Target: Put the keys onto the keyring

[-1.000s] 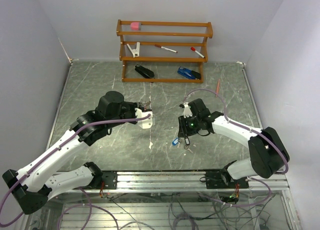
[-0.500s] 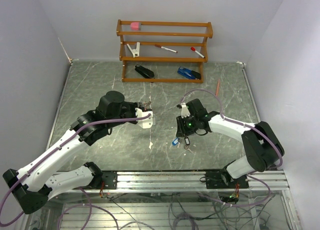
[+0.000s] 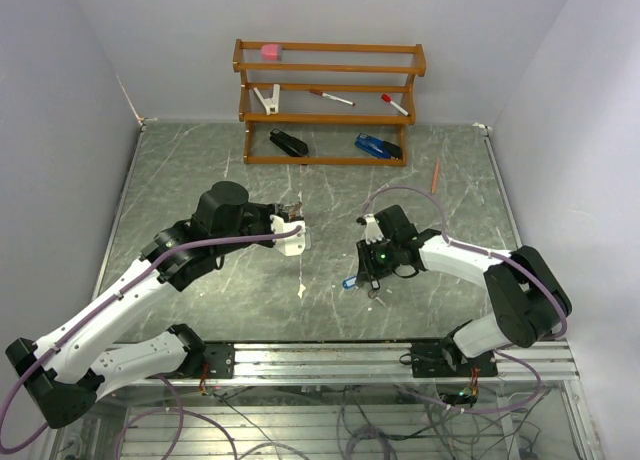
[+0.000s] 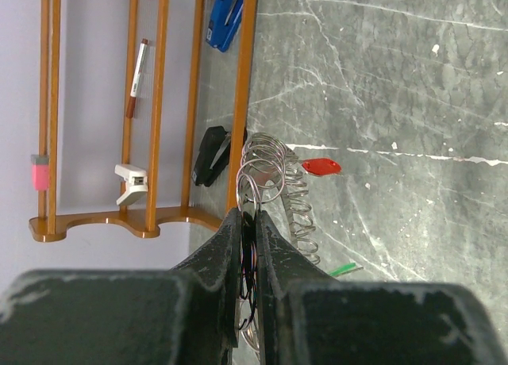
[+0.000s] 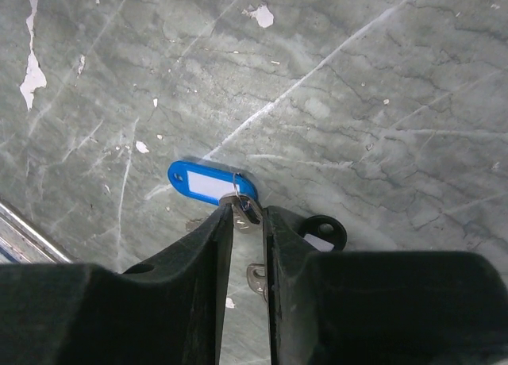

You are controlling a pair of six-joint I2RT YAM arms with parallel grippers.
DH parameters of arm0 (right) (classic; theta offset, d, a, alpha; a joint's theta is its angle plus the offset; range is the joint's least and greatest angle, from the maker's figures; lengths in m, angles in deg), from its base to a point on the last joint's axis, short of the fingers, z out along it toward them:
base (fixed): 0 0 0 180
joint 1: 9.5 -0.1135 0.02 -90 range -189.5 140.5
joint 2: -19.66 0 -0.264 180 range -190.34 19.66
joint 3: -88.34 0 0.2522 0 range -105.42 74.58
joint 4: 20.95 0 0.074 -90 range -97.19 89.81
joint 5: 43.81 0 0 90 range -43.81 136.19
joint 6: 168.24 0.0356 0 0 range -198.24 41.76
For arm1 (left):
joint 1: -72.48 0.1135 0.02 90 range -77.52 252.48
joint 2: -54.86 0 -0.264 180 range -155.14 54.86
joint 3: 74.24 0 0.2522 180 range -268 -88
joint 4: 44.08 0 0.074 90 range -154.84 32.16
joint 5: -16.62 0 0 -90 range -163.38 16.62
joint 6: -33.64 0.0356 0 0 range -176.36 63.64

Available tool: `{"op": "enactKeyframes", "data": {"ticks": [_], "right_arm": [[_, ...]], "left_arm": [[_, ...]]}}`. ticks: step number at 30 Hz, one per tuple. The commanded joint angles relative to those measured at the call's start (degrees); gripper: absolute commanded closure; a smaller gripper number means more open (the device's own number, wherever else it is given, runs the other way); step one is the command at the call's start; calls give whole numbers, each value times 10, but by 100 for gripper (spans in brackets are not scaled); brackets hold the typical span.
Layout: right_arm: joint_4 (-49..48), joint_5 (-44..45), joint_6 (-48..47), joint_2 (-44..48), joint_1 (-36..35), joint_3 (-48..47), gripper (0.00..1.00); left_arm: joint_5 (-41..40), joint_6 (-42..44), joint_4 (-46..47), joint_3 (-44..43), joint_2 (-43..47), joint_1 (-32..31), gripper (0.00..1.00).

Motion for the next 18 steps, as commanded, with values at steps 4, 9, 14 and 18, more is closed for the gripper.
{"op": "enactKeyframes", "data": {"ticks": [4, 9, 14, 18], "right_arm": [[-18, -8, 0, 7, -2, 7, 84], [-17, -1, 0, 5, -3, 8, 97], [-22, 2, 1, 11, -2, 13, 100], [-26, -3, 2, 8, -2, 15, 100]], "left_arm": [[10, -6, 44, 0, 6, 4, 93], [9, -8, 47, 0, 5, 6, 93], [10, -10, 49, 1, 6, 6, 93], [11, -10, 50, 3, 6, 6, 93]]}}
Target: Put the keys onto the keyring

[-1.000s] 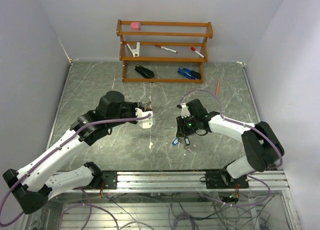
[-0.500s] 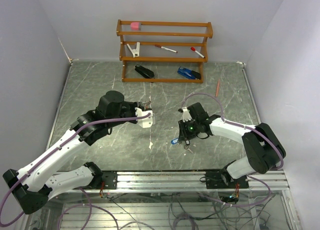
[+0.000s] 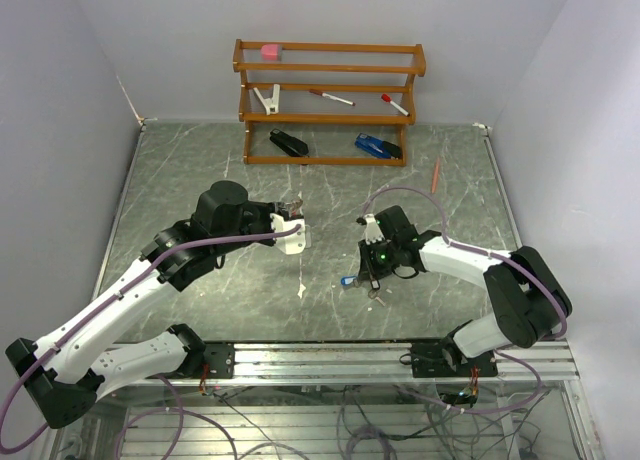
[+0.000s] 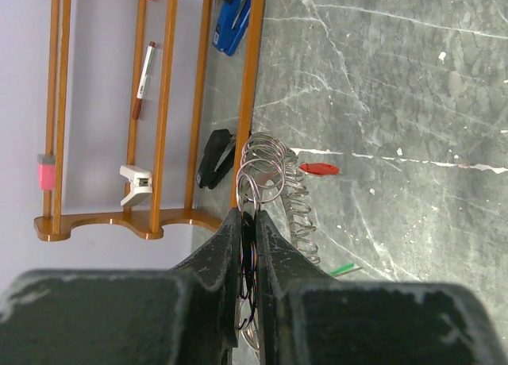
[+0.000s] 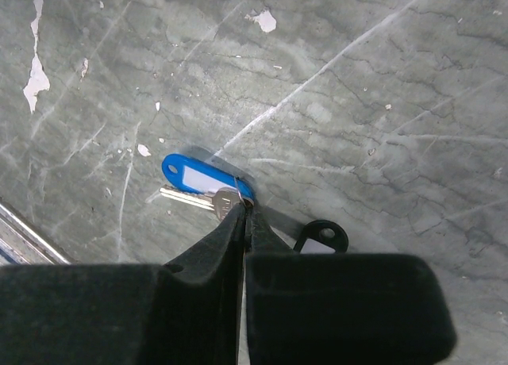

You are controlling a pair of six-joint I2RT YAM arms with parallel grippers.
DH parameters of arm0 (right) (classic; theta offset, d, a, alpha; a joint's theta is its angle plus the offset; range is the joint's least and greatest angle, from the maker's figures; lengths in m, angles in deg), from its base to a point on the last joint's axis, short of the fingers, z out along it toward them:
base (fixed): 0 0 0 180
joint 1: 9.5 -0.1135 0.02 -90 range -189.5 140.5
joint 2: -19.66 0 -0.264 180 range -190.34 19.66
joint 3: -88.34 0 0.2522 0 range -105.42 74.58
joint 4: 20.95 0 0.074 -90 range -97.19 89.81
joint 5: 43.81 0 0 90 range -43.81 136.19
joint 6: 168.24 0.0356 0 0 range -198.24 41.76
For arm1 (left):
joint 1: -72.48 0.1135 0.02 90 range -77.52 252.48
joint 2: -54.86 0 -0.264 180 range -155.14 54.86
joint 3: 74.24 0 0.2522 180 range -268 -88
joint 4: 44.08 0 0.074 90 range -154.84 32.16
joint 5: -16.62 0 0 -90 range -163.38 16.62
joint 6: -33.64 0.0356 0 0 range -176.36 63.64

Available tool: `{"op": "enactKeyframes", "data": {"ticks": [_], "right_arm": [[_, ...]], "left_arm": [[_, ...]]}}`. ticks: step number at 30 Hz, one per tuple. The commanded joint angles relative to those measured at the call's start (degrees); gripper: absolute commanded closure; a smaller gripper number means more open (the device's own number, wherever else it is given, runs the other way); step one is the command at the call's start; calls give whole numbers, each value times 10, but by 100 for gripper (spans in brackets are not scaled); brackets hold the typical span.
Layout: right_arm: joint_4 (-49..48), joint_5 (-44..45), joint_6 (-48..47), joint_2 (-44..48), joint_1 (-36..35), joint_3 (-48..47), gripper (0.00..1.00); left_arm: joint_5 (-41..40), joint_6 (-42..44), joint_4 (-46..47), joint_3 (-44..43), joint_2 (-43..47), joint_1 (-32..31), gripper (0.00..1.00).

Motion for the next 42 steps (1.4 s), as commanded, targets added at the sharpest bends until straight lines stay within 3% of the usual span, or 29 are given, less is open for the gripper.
{"op": "enactKeyframes", "data": {"ticks": [1, 5, 22, 39, 42], "right_arm": [[-8, -2, 1, 4, -3, 5, 100], [-3, 0, 0, -7, -3, -4, 91], [-13, 9, -11, 24, -2, -17, 72], [-35, -11, -19, -10, -2, -5, 80], [-39, -15, -20, -14, -2, 1, 91]], "left_arm": [[11, -6, 38, 2, 6, 4, 93], [11, -8, 36, 0, 6, 4, 93], [13, -5, 36, -2, 5, 4, 93], [11, -4, 41, 4, 9, 4, 93], [10, -6, 42, 5, 9, 4, 93]]}}
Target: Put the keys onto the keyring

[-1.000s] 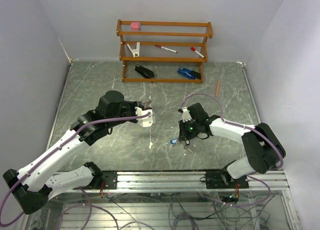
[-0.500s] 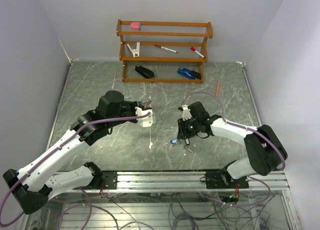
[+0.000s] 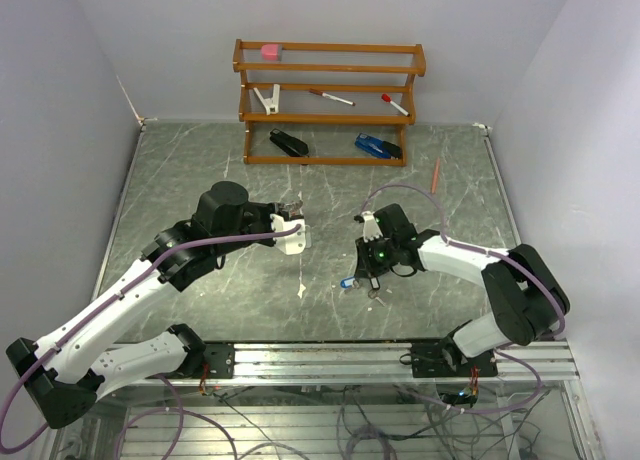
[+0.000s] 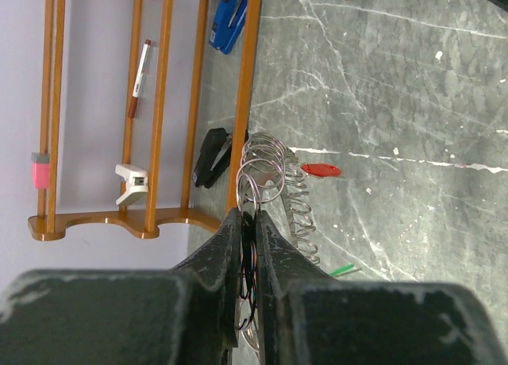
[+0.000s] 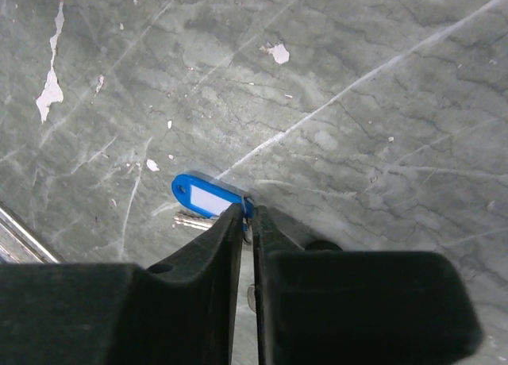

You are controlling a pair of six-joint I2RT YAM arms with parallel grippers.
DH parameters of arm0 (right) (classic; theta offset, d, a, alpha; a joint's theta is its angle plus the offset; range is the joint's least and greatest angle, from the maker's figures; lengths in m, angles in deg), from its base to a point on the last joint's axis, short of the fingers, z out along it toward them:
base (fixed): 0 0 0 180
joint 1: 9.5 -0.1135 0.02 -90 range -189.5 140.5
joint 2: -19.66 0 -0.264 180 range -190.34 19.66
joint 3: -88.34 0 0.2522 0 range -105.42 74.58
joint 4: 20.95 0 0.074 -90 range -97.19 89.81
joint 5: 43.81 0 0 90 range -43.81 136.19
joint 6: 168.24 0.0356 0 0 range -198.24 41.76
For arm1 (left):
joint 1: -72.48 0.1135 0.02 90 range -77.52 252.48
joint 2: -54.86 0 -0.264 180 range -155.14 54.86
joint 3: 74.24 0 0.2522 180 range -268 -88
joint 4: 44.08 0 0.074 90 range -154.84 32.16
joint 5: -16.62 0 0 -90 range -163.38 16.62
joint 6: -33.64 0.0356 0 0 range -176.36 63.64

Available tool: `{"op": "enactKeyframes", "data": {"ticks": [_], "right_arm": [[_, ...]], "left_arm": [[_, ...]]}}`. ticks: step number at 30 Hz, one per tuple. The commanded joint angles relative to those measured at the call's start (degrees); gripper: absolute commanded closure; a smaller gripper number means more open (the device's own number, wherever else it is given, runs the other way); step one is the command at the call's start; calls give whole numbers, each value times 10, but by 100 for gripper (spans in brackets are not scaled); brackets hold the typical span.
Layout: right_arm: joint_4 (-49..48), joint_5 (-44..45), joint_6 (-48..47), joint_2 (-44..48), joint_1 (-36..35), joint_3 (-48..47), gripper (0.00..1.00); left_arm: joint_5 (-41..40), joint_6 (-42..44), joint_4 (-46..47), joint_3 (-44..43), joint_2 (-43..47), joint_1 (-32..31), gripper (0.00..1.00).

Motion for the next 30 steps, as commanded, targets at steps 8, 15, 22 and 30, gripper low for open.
{"op": "enactKeyframes", "data": {"ticks": [8, 15, 22, 30], "right_arm": [[-2, 0, 0, 8, -1, 20, 91], [3, 0, 6, 11, -1, 21, 88], [15, 1, 9, 20, -2, 15, 89], [17, -2, 10, 29, -1, 18, 100]], "left_arm": [[8, -2, 43, 2, 9, 2, 93], [8, -2, 44, 1, 9, 2, 93], [8, -1, 47, 4, 9, 3, 93], [8, -3, 50, 5, 10, 2, 93]]}}
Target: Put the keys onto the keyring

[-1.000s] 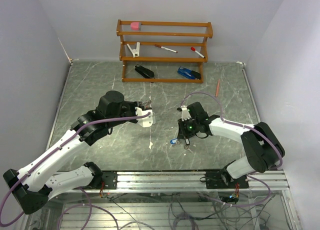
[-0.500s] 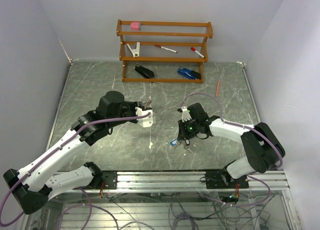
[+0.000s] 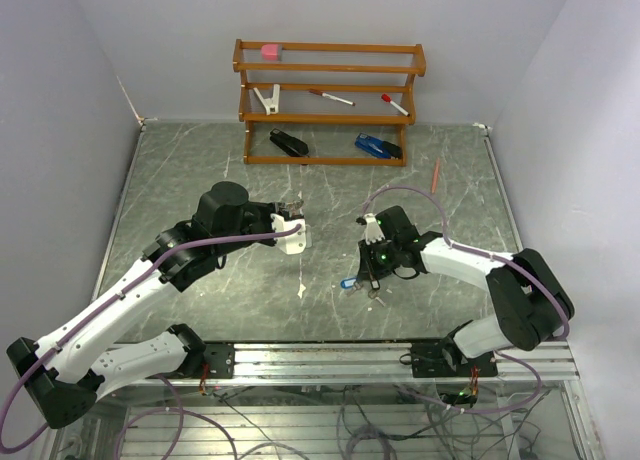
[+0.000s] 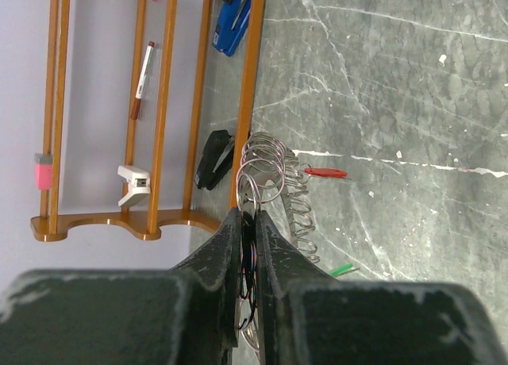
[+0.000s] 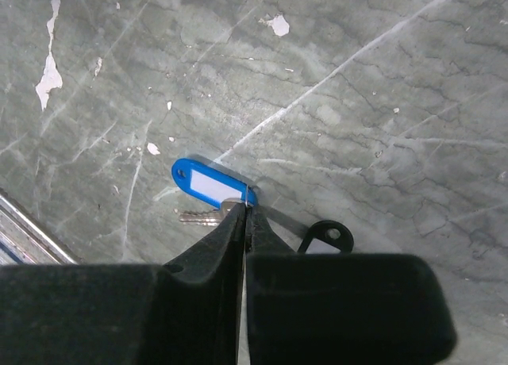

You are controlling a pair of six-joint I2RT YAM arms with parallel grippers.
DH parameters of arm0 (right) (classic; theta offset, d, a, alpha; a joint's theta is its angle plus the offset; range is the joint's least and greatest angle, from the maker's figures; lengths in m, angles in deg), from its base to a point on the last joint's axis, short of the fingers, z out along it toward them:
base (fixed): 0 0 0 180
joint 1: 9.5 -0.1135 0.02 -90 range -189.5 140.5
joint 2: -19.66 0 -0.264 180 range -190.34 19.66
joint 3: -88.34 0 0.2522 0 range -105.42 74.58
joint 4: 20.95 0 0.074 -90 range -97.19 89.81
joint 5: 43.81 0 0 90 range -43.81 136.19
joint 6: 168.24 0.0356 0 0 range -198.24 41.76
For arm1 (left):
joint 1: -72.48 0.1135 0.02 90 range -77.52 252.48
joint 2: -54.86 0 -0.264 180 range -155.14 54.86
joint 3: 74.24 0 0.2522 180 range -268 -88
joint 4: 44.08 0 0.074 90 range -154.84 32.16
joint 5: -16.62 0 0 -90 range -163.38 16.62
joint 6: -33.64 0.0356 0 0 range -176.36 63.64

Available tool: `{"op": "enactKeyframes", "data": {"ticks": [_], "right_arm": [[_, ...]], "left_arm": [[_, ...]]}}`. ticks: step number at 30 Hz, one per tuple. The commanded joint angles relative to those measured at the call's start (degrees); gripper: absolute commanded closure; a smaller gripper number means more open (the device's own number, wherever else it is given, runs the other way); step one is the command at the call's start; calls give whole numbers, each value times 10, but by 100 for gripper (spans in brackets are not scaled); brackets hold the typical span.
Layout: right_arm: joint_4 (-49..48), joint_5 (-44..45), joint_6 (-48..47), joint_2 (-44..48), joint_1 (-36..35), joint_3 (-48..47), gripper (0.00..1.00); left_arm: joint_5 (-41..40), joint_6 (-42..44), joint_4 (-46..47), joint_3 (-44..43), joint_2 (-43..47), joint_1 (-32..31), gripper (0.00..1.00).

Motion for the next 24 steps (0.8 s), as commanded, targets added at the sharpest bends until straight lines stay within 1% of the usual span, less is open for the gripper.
{"op": "enactKeyframes", "data": {"ticks": [1, 7, 11, 19, 24], "right_arm": [[-1, -3, 1, 13, -1, 7, 100], [-13, -2, -1, 15, -1, 10, 100], [-25, 3, -8, 45, -1, 7, 100], [-78, -35, -23, 159, -2, -27, 100], [-110, -60, -9, 198, -2, -63, 100]], "left_arm": [[9, -3, 38, -1, 10, 2, 93], [10, -9, 38, -3, 10, 5, 93], [17, -25, 38, -9, 10, 7, 93], [100, -55, -21, -68, -5, 10, 93], [134, -49, -47, -85, -13, 11, 93]]}}
